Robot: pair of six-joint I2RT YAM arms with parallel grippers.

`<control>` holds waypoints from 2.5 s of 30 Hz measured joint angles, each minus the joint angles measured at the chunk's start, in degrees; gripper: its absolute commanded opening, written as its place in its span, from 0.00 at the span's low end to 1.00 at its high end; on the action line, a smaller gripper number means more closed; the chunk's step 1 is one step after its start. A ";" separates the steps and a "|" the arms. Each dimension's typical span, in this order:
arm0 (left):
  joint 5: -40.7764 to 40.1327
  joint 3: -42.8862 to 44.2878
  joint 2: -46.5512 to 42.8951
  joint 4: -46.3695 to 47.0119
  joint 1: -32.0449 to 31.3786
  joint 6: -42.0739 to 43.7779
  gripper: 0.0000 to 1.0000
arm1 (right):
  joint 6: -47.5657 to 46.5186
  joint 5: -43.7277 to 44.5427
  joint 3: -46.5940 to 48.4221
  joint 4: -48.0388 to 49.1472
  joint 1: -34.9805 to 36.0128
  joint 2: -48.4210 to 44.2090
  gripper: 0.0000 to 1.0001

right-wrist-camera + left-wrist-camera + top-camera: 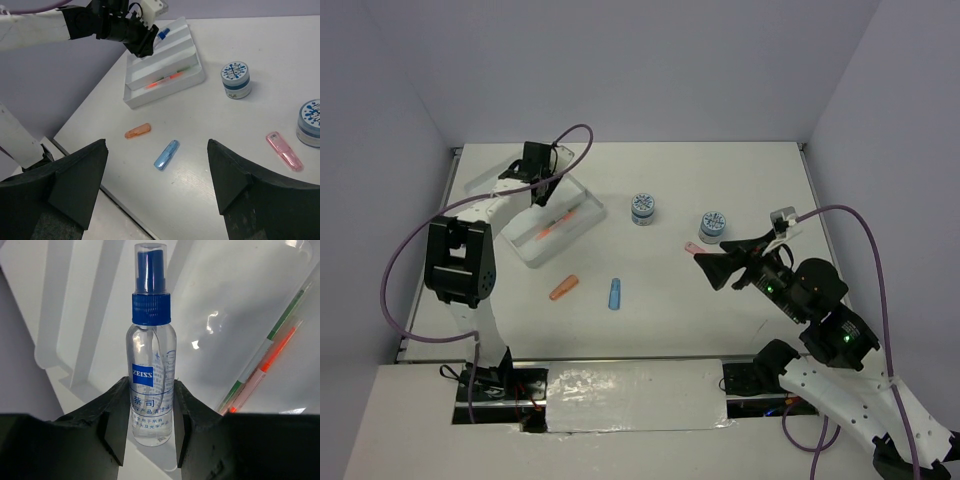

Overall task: Sort the stationery into containers
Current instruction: Place the stationery in the storage box, then pick up the pen from the center of the board.

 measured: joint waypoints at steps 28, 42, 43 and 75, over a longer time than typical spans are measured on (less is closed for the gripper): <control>6.12 1.70 -2.21 -2.27 2.43 -12.85 0.99 | -0.39 -0.42 0.07 0.02 0.00 2.47 0.88; 21.27 -16.17 -40.79 -10.64 -3.58 -39.47 0.99 | -0.46 -0.02 0.04 -0.02 0.00 2.27 0.89; 21.35 -18.95 -42.27 -11.10 -5.77 -40.46 0.99 | -0.59 -0.02 0.02 -0.07 0.00 2.27 0.89; 10.67 -41.86 -26.99 -1.42 -15.69 -52.76 0.81 | -1.66 -5.22 -3.10 -0.37 0.00 2.08 0.89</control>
